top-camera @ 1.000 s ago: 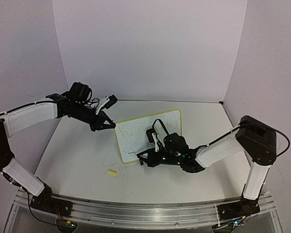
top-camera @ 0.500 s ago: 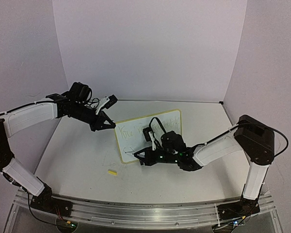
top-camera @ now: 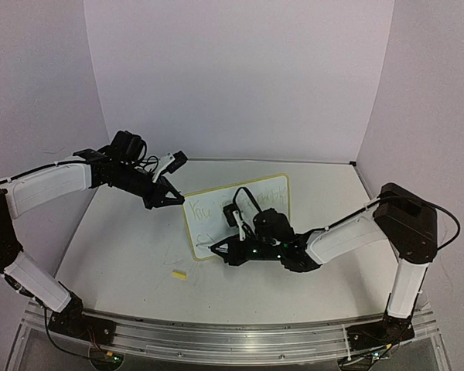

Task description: Write a sentence on the whiteboard

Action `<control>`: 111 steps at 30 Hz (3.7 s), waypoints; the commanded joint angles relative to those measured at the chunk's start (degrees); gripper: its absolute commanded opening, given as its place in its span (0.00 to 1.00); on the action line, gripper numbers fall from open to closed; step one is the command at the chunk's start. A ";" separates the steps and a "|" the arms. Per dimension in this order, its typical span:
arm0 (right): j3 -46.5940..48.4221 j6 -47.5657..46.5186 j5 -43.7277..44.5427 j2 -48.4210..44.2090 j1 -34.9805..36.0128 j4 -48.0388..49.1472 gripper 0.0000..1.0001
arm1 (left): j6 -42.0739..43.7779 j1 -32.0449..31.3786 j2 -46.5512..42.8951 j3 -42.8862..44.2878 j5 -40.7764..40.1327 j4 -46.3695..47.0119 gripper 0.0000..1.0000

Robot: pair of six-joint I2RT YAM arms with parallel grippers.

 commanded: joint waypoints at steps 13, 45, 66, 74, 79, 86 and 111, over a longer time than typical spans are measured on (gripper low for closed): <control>-2.64 -2.17 8.01 -9.97 1.01 -3.95 0.00 | 2.44 -0.62 -0.23 0.13 -1.12 -1.33 0.00; -2.90 -0.79 19.86 -9.38 1.00 -6.86 0.00 | 2.45 -0.66 -0.40 0.17 -1.30 -1.39 0.00; -0.62 -3.57 12.58 -9.85 0.97 -4.84 0.00 | 2.45 -0.65 -0.05 0.19 -1.19 -1.32 0.00; 1.30 -3.89 14.55 -7.66 0.94 -5.73 0.00 | 2.49 -0.61 -0.09 0.18 -1.12 -1.38 0.00; 1.74 -3.56 14.85 -6.68 0.90 -6.93 0.00 | 2.46 -0.62 -0.05 0.18 -1.11 -1.32 0.00; -1.16 -1.40 14.77 -6.33 0.97 -7.16 0.00 | 2.46 -0.63 -0.05 0.17 -1.22 -1.38 0.00; -8.15 -0.24 15.62 -13.09 1.00 -3.47 0.00 | 2.51 -0.61 -0.30 0.20 -1.29 -1.45 0.00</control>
